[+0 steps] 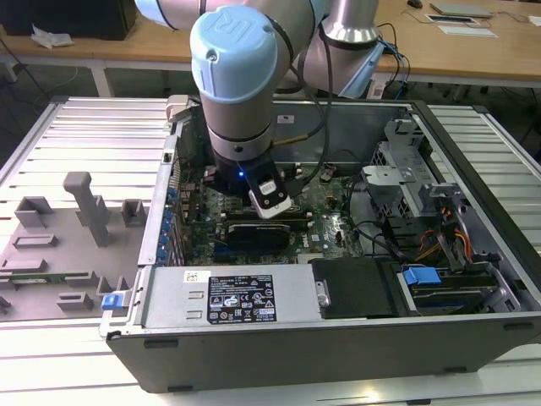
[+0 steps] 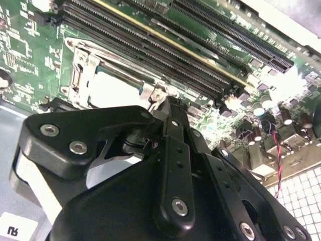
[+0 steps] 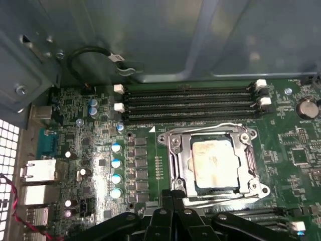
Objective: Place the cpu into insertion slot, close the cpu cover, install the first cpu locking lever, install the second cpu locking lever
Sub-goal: 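Install the second cpu locking lever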
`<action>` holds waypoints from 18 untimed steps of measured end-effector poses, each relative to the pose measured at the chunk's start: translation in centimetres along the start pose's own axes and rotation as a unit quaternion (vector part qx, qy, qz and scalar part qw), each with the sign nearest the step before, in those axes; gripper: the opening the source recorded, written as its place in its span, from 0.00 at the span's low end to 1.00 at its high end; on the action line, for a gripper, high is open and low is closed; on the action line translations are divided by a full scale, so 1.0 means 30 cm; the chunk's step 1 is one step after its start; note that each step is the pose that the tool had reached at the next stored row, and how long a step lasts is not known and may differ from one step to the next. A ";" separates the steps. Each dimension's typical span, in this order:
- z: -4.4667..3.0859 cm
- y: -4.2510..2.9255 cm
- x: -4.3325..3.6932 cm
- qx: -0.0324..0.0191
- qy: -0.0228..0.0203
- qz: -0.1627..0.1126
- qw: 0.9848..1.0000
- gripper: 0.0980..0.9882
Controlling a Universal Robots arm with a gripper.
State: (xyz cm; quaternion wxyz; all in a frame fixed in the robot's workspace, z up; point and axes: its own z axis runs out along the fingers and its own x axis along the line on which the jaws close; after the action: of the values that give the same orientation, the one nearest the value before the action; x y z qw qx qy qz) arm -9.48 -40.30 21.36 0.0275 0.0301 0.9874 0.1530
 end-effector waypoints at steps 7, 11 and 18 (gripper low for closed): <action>0.003 0.003 -0.044 0.002 -0.001 0.004 1.000 0.01; 0.006 0.005 -0.084 0.003 -0.002 0.006 1.000 0.01; 0.020 0.048 -0.102 0.026 -0.004 0.006 1.000 0.01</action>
State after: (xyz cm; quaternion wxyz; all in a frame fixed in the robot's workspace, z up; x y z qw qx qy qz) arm -6.32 -38.96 21.36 0.0293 0.0377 0.9907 0.1277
